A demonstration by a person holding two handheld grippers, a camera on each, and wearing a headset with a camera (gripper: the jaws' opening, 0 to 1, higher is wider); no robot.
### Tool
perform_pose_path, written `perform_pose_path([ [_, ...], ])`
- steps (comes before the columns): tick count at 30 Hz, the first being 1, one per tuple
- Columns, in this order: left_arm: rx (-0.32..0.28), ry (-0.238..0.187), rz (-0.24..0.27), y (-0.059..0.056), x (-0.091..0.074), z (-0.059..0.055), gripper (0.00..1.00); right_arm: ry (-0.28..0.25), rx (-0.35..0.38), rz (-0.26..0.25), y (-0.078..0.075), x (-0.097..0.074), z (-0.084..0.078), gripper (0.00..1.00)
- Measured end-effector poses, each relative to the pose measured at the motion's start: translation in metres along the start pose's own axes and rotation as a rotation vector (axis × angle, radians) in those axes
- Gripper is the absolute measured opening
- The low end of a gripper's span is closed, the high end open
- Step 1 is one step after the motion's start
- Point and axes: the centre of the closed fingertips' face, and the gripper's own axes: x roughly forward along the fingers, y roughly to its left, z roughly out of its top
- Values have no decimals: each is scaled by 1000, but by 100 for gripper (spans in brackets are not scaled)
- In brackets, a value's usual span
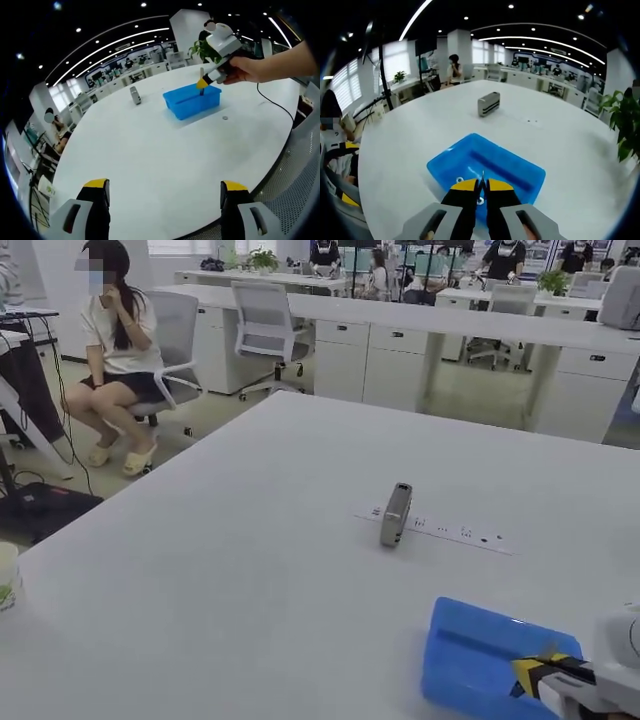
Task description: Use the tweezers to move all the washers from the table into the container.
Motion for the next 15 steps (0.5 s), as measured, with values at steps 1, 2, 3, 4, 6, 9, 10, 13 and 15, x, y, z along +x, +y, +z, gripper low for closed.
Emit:
perform_pose_path([
  [1,1,0,-1,0,0,0,94,-1,0,0,0,-1,1,2],
  [2,0,1,-2,0,0,0,94,-5,-2,-1,1,-3,2,2],
  [3,0,1,-3,0,0,0,94,-8,-4,-3,0,-4,4,2],
  [4,1,-1,-3,-1,0,0,94,-13,-6,-5,0,-7,6,2],
  [6,2,-3,-3,-1,0,1,94,-19,-7,-3,0,-9,8,2],
  [9,3,-9,-2,0,0,2,94,-26,-29,-9,1,-14,12,2],
  [10,1,-11,-2,0,0,2,94,-27,-31,-9,2,-16,12,2],
  [13,0,-15,-2,0,-1,2,94,-39,-40,-14,1,-22,17,2],
  [15,2,-16,-2,0,-1,3,94,-45,-36,-16,2,-27,19,2],
])
